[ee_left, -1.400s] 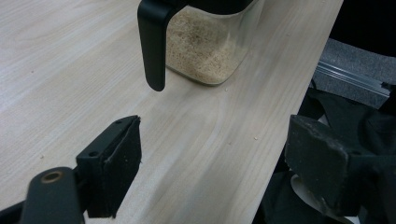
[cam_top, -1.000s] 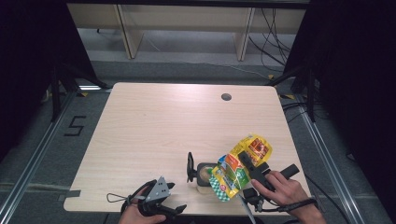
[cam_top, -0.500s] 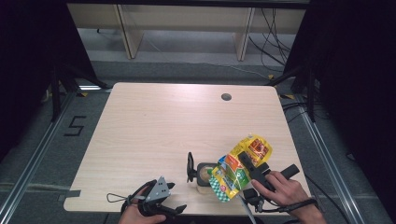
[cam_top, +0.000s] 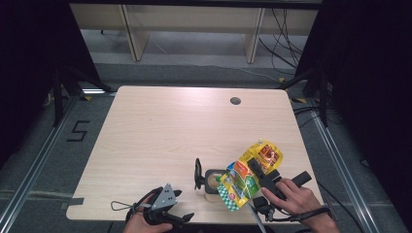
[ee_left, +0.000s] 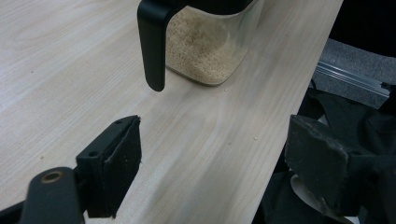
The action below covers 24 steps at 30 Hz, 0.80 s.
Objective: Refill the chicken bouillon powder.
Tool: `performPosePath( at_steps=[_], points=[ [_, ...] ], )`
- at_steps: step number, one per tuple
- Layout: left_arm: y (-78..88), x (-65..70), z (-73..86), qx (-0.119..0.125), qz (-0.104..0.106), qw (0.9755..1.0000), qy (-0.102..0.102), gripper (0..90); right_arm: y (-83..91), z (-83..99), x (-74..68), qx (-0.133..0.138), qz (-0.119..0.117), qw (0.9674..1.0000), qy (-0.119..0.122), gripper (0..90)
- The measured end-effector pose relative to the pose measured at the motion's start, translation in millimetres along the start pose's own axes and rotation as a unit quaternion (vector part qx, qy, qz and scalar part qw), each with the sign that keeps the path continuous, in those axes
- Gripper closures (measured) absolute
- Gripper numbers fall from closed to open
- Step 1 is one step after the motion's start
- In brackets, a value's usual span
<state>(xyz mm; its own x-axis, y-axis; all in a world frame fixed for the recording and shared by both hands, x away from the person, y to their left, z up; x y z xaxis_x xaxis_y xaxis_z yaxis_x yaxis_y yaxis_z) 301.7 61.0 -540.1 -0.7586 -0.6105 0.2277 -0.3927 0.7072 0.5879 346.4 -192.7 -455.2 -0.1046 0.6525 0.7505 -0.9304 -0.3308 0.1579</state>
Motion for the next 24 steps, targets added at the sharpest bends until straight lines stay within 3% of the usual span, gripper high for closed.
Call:
performPosePath(
  at_steps=[8, 10, 24],
  points=[
    [-0.4, -0.5, -0.5, 0.0, 0.003, 1.0, -0.006, 18.3, 0.2, 0.9, -1.2, -0.001, -0.005, 1.0, -0.006, 51.4],
    [-0.4, 0.2, 0.0, 0.0, 0.002, 1.0, 0.001, 18.3, 0.3, 1.0, -1.2, -0.001, -0.005, 0.9999, -0.01, 51.5],
    [-0.4, 0.2, 0.0, 0.0, 0.002, 1.0, 0.001, 18.3, 0.1, 1.6, -1.3, 0.003, -0.006, 0.9999, -0.008, 52.3]
  ],
)
Point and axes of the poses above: each handheld gripper's, and its own axes: y roughly backward along the jaws, z roughly out of its underside, x roughly to its right, the point moved 7 cm from there along -y, roughly forward along the jaws, and after that the axes turned 12 degrees about y, right-handed, at the moved point
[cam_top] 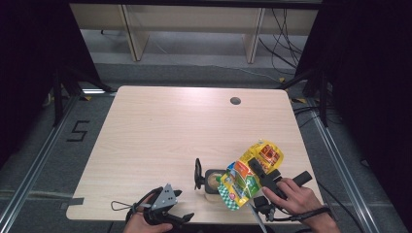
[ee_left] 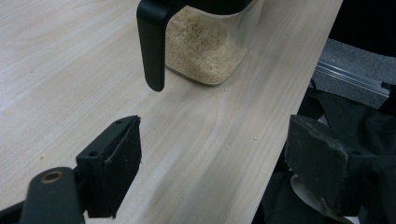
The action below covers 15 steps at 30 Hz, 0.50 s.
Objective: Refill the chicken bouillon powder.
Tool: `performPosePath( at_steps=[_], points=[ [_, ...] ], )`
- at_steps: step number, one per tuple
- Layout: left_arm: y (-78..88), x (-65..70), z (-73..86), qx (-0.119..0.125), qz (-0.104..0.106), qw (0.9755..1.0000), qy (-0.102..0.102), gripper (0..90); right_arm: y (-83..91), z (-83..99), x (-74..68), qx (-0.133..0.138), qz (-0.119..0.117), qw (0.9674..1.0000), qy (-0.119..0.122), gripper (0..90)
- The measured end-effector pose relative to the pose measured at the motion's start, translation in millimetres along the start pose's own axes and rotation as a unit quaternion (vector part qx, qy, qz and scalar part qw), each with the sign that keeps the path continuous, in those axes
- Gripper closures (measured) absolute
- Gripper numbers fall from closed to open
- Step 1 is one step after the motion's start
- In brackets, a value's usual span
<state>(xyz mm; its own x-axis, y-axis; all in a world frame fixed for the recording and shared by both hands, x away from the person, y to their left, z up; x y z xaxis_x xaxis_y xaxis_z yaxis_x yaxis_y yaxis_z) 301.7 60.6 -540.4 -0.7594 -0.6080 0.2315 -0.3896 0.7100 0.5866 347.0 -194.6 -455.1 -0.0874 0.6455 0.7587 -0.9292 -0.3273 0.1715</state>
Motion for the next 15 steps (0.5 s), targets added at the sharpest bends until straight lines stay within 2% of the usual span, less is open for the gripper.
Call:
performPosePath(
  at_steps=[15],
  points=[
    [0.2, -0.2, -0.1, -0.001, -0.002, 1.0, -0.001, 18.3, 0.8, 1.3, -0.2, -0.001, 0.001, 1.0, -0.008, 52.4]
  ],
)
Point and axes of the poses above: each handheld gripper's, and its own axes: y roughly backward along the jaws, z roughly out of its underside, x roughly to its right, the point moved 7 cm from there along -y, roughly forward along the jaws, and after that the axes turned 12 degrees about y, right-handed, at the moved point
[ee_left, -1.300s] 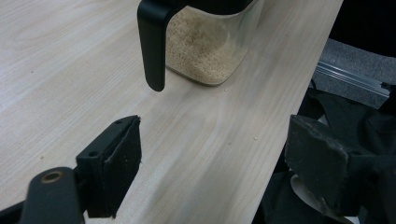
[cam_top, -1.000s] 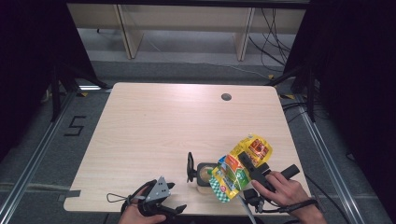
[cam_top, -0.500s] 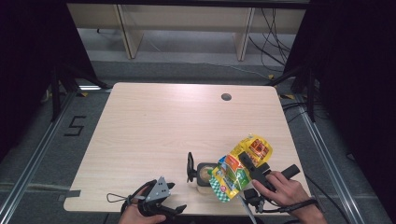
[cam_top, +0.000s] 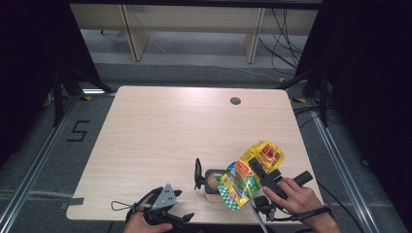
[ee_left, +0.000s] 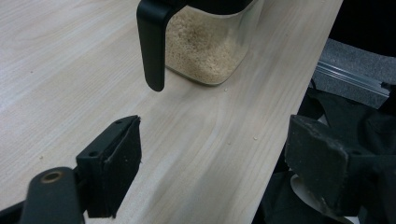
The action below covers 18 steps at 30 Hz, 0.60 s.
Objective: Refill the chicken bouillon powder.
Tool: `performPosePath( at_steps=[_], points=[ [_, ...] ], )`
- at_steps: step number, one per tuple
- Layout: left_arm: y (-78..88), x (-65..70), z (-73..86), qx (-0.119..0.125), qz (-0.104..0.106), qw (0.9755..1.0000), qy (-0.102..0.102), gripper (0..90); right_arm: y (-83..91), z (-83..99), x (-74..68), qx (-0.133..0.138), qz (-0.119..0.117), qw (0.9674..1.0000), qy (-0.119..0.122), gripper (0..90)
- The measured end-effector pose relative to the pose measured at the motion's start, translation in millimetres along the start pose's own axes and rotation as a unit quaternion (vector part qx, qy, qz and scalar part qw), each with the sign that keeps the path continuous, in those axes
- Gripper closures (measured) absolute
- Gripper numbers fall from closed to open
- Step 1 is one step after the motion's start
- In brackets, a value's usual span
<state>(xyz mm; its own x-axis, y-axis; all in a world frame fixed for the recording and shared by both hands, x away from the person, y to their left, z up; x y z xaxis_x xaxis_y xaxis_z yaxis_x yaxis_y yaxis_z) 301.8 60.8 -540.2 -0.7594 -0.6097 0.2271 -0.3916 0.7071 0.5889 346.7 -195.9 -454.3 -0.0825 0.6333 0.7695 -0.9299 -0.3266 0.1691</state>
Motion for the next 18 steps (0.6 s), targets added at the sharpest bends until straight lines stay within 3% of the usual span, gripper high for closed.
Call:
performPosePath(
  at_steps=[2, 8, 12, 13, 15, 16, 18],
  points=[
    [0.2, -1.5, -0.6, -0.002, 0.0, 0.9999, -0.014, 18.3, 0.2, 0.0, 0.1, 0.0, 0.0, 1.0, 0.001, 52.4],
    [1.0, -2.9, 0.0, -0.009, -0.002, 0.9997, -0.021, 18.3, -0.1, -0.2, 0.5, 0.0, 0.001, 1.0, 0.003, 52.5],
    [0.1, -1.0, -0.5, -0.002, 0.001, 0.9999, -0.012, 18.3, -0.2, -0.4, 0.3, 0.0, 0.001, 1.0, 0.002, 52.4],
    [0.0, -0.2, 0.2, -0.002, -0.001, 1.0, 0.0, 18.3, -0.2, -0.5, 0.2, 0.001, 0.001, 1.0, 0.001, 52.5],
    [0.9, -2.7, -0.5, -0.007, -0.002, 0.9998, -0.019, 18.3, -0.3, -0.4, 0.1, 0.001, 0.0, 1.0, 0.002, 52.5],
    [0.1, -0.8, -0.6, -0.001, 0.002, 1.0, -0.009, 18.3, -0.3, -0.2, 0.1, 0.001, 0.002, 1.0, 0.002, 52.5],
    [0.2, -1.0, -0.7, -0.002, 0.002, 0.9999, -0.011, 18.3, -0.1, 0.4, 0.3, 0.003, -0.001, 1.0, 0.006, 52.5]
  ],
)
Point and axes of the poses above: each handheld gripper's, and its own axes: y roughly backward along the jaws, z roughly out of its underside, x roughly to its right, the point moved 7 cm from there along -y, roughly forward along the jaws, and after that the axes turned 12 degrees about y, right-handed, at the moved point
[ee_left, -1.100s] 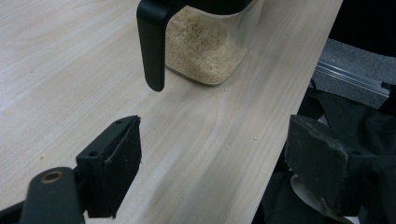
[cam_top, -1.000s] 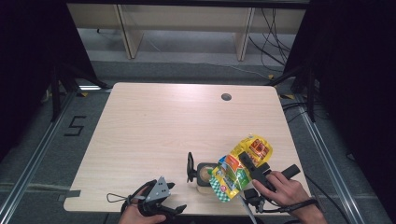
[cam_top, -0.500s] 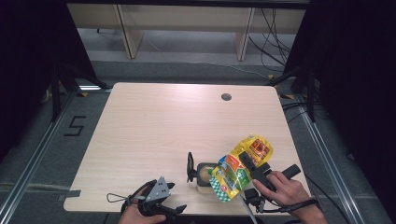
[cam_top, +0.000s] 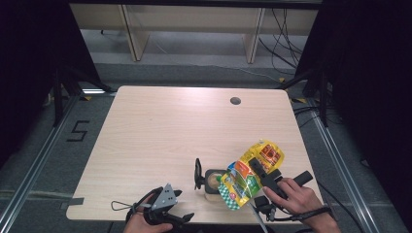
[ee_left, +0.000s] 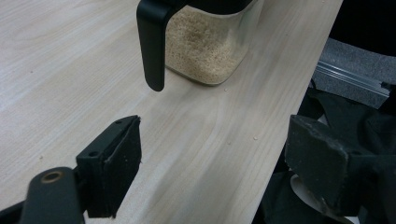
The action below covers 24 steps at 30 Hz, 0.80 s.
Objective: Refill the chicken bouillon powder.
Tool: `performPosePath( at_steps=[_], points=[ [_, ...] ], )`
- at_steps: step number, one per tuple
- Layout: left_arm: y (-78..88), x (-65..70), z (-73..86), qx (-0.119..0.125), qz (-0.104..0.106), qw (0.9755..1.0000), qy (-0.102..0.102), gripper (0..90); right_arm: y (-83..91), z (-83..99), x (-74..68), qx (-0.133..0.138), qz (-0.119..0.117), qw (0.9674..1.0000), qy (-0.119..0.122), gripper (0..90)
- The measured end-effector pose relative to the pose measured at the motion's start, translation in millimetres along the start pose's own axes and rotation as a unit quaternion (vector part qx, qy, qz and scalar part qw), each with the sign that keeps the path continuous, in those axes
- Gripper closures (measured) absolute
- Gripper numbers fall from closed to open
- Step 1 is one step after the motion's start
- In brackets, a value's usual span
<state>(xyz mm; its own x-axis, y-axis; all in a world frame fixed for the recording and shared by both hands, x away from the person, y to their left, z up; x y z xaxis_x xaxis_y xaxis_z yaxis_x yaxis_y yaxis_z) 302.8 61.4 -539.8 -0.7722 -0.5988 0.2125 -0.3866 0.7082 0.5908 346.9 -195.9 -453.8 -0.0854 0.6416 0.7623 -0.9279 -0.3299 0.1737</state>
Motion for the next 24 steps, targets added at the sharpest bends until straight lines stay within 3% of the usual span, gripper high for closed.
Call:
performPosePath(
  at_steps=[10, 11, 13, 17, 19, 21, 23, 24],
  points=[
    [0.0, -0.6, 0.1, 0.0, -0.002, 1.0, -0.003, 18.3, 0.4, 0.7, -0.7, -0.002, -0.001, 1.0, -0.006, 52.5],
    [-0.1, 0.5, 0.8, 0.001, -0.003, 1.0, 0.009, 18.3, 0.3, 0.8, -0.1, -0.002, 0.001, 1.0, -0.006, 52.5],
    [0.2, -0.8, -0.1, -0.001, -0.002, 1.0, -0.004, 18.3, 0.7, 1.1, -0.4, -0.003, 0.002, 0.9999, -0.011, 52.5],
    [-0.1, 0.6, 0.8, 0.001, -0.004, 0.9999, 0.01, 18.3, 0.9, 1.3, -0.7, -0.003, 0.0, 0.9999, -0.012, 52.5],
    [0.0, -0.1, -0.1, 0.001, 0.0, 1.0, -0.001, 18.3, 0.8, 1.4, -0.9, -0.001, 0.002, 0.9999, -0.017, 52.5],
    [-0.4, 1.2, 0.6, 0.002, 0.0, 0.9999, 0.013, 18.3, 0.8, 1.8, -1.3, -0.001, 0.001, 0.9998, -0.018, 52.5],
    [0.1, -0.2, -0.1, 0.0, 0.0, 1.0, -0.002, 18.3, 0.5, 2.4, -0.5, 0.005, -0.002, 0.9999, -0.01, 52.6],
    [-0.3, 0.6, 0.9, 0.001, -0.002, 0.9999, 0.011, 18.3, 0.6, 2.5, -0.8, 0.007, -0.004, 0.9999, -0.016, 52.6]
  ],
)
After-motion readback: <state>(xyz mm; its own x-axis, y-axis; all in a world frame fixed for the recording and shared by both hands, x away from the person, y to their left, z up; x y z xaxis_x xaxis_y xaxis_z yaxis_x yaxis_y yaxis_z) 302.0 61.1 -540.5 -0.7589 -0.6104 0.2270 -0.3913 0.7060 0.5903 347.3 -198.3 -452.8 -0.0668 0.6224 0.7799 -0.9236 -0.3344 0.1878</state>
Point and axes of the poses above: each handheld gripper's, and its own axes: y roughly backward along the jaws, z roughly out of its underside, x roughly to its right, the point moved 7 cm from there along -y, roughly forward along the jaws, and after that the axes turned 12 degrees about y, right-handed, at the moved point
